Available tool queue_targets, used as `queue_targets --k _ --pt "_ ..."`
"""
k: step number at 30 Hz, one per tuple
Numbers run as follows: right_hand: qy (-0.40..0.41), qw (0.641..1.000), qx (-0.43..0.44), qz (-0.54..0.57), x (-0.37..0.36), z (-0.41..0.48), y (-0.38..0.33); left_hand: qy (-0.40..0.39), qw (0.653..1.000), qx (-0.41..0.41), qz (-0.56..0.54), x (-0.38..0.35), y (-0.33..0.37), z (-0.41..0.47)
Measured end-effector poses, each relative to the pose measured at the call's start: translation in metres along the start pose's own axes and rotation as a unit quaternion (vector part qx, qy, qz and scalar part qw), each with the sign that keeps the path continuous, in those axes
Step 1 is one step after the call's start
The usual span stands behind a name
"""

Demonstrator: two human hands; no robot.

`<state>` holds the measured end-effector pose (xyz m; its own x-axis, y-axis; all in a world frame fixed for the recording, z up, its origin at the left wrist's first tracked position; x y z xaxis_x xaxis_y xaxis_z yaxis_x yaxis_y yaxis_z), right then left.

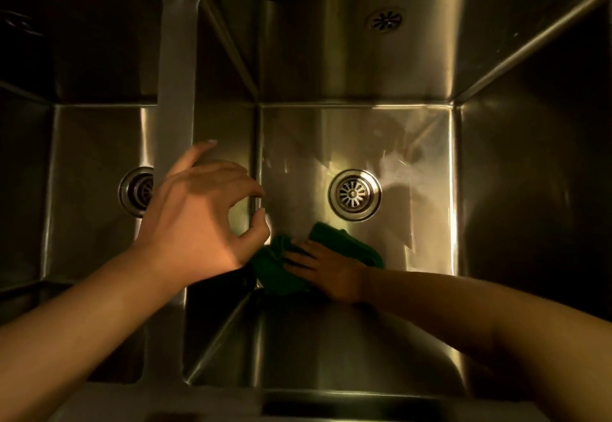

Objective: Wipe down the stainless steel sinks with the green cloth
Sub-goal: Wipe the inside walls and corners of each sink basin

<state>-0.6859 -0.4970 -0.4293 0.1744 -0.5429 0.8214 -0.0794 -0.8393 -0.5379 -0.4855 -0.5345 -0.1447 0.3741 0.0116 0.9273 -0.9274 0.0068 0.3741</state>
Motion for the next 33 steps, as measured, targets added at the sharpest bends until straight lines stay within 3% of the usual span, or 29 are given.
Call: queue_targets --k 4,9,13,17,21,28,31,33 --pt "-0.033 0.999 -0.036 0.005 0.007 -0.059 0.025 -0.008 1.000 0.003 -0.001 0.001 -0.001 0.002" --pt "0.015 0.975 -0.224 0.010 0.029 -0.124 0.059 -0.016 1.000 0.017 -0.005 0.000 -0.001 0.001" --pt "0.103 0.917 -0.384 0.023 0.055 -0.151 0.092 -0.020 1.000 0.012 0.000 0.000 -0.003 0.002" --pt "0.192 0.856 -0.476 0.054 0.073 -0.161 0.122 -0.019 1.000 0.011 -0.008 -0.001 -0.003 0.001" --pt "0.282 0.808 -0.512 0.076 0.088 -0.160 0.152 -0.012 1.000 0.012 -0.013 -0.001 -0.005 0.001" --pt "0.293 0.768 -0.569 0.032 0.126 -0.109 0.222 -0.013 1.000 0.009 -0.014 -0.003 -0.006 0.000" --pt "0.329 0.737 -0.589 0.047 0.131 -0.081 0.219 -0.016 1.000 0.020 -0.010 -0.002 -0.006 0.001" --pt "0.309 0.743 -0.593 0.029 0.131 -0.060 0.211 -0.022 0.999 0.025 -0.010 -0.001 -0.004 0.001"
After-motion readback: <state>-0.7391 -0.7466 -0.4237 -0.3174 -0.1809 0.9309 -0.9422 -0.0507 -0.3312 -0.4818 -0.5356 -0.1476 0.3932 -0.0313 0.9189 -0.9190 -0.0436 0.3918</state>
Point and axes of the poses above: each hand's wrist, its own z-axis towards the middle knuckle, its own x-axis out of the back of the hand, y = z × x, the point moved 5 cm from there along z, towards the middle knuckle, and after that the axes turned 2 degrees about y, right-handed, at the moved point
